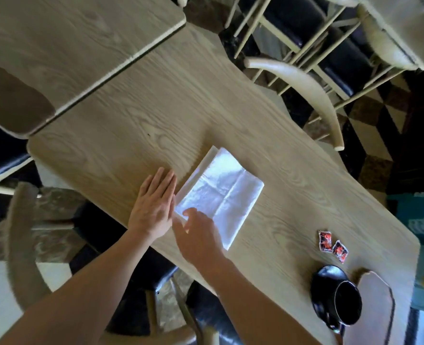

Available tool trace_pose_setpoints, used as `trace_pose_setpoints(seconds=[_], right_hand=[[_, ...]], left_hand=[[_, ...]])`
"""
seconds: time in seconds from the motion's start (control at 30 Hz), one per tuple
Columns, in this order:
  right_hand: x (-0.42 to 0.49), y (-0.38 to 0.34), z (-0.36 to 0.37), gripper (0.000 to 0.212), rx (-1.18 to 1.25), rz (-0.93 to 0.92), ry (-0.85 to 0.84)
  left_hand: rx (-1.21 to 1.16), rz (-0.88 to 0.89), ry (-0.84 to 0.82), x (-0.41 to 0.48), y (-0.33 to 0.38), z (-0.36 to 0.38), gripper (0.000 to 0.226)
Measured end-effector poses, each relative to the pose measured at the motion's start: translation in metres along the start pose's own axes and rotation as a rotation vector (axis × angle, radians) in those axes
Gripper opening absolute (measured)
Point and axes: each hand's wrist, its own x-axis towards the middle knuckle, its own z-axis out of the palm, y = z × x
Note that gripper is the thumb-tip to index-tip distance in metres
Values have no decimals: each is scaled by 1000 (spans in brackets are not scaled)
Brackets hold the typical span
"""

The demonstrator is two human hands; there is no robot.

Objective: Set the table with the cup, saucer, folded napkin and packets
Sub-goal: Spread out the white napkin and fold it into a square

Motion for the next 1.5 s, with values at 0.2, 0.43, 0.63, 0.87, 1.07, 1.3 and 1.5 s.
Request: trace_pose_setpoints(seconds=[0.2, 0.43, 0.63, 0.87, 1.07, 1.3, 1.5], right_hand=[[-18, 48, 6, 27, 48, 109, 75], [-15, 89, 9, 43, -25, 116, 151], [-13, 97, 6, 46, -4, 75, 124], [-22, 110, 5, 54, 19, 96, 183], [-26, 116, 11, 50, 178, 183, 250], [-22, 115, 9, 29, 175, 196, 241], [-28, 113, 14, 37, 97, 118, 192]], left_hand=[[-53, 3, 17, 1, 2, -3, 41], [-105, -62, 144, 7, 14, -8, 22], [21, -96, -110, 29, 53, -12, 32], [-135, -379, -286, 52, 81, -26, 23], [-375, -474, -276, 61, 80, -39, 18], [-413, -557, -239, 32, 44, -33, 23], [-436, -410, -164, 31, 44, -35, 24]])
